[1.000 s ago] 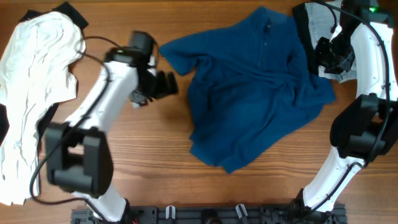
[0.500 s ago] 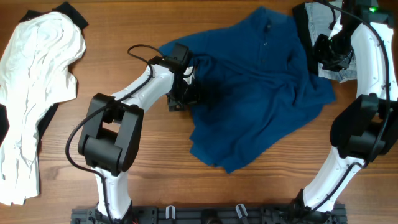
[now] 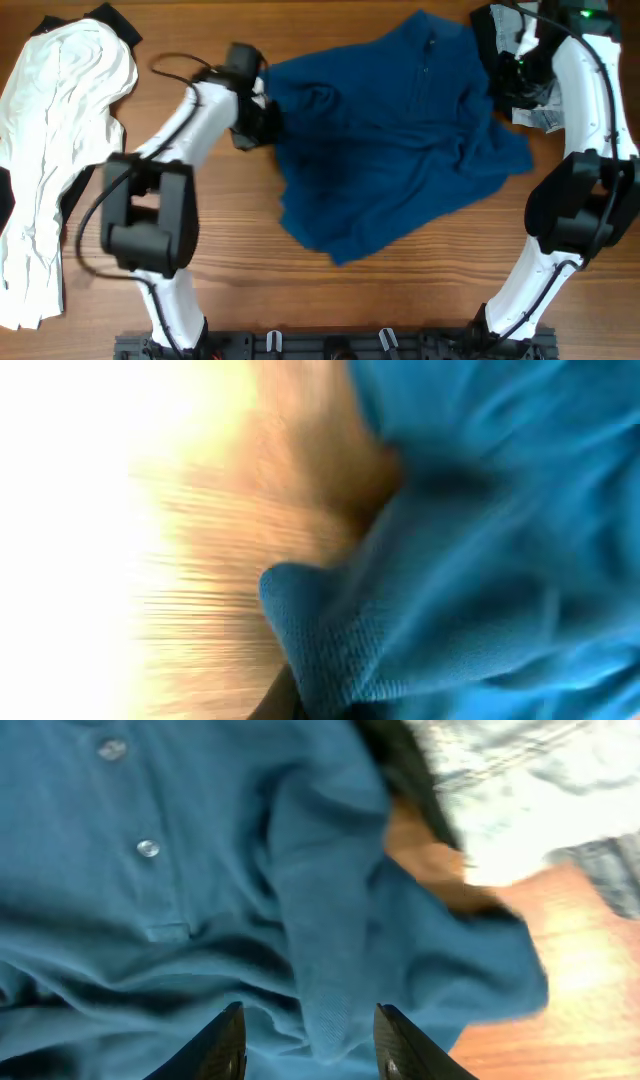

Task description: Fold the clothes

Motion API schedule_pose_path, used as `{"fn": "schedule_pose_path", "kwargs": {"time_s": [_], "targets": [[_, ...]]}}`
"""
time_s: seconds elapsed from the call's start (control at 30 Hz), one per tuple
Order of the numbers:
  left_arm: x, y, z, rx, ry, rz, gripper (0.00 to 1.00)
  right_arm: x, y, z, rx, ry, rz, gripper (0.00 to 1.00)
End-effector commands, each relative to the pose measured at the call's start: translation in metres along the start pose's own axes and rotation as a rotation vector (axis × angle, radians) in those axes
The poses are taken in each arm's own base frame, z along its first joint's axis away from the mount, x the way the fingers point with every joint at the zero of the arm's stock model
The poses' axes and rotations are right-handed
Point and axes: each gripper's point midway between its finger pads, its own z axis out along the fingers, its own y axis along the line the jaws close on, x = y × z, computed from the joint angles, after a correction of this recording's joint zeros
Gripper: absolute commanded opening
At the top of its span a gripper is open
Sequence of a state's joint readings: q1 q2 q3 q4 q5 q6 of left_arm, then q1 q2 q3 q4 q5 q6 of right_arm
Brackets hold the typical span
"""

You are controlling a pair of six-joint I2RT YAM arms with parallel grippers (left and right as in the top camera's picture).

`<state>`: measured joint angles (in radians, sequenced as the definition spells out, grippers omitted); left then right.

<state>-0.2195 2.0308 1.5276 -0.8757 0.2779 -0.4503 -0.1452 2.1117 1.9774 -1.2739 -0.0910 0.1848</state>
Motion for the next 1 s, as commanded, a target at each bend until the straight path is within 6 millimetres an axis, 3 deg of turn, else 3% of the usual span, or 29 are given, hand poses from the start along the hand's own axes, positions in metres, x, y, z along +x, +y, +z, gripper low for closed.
{"fn": "schedule_pose_path", "kwargs": {"time_s": [0.0, 0.17, 0.3, 0.37, 0.5, 0.63, 0.67, 0.7, 0.83, 0.97], "targets": [[-0.04, -0.004, -0.083, -0.001, -0.226, 0.055, 0.04, 0.002, 0.044, -0.001, -0.043, -0.023, -0.11, 0.43], [-0.038, -0.014, -0.129, -0.005, -0.301, 0.076, 0.04, 0.006, 0.082, 0.001, -0.066, -0.052, -0.193, 0.46], [-0.023, -0.043, -0.175, 0.022, -0.362, 0.153, 0.04, 0.005, 0.09, 0.001, -0.074, -0.066, -0.196, 0.46], [-0.013, -0.054, -0.18, 0.035, -0.364, 0.182, 0.04, 0.004, 0.088, 0.0, -0.073, -0.068, -0.186, 0.46], [0.024, -0.067, -0.15, -0.005, -0.228, 0.234, 0.04, 0.0, 0.082, 0.0, -0.071, -0.073, -0.171, 0.46], [0.066, -0.073, -0.099, -0.072, -0.04, 0.269, 0.04, -0.004, 0.072, -0.001, -0.067, -0.076, -0.151, 0.47], [0.079, -0.076, -0.084, -0.086, 0.014, 0.288, 0.12, -0.004, 0.071, -0.001, -0.067, -0.077, -0.148, 0.49], [0.097, -0.08, -0.066, -0.102, 0.082, 0.314, 0.44, -0.005, 0.068, -0.001, -0.065, -0.078, -0.141, 0.5], [0.118, -0.089, -0.045, -0.127, 0.145, 0.364, 0.63, -0.008, 0.06, -0.001, -0.062, -0.08, -0.123, 0.51], [0.11, -0.085, -0.054, -0.122, 0.124, 0.299, 0.67, -0.009, 0.057, -0.002, -0.061, -0.082, -0.116, 0.51]]}}
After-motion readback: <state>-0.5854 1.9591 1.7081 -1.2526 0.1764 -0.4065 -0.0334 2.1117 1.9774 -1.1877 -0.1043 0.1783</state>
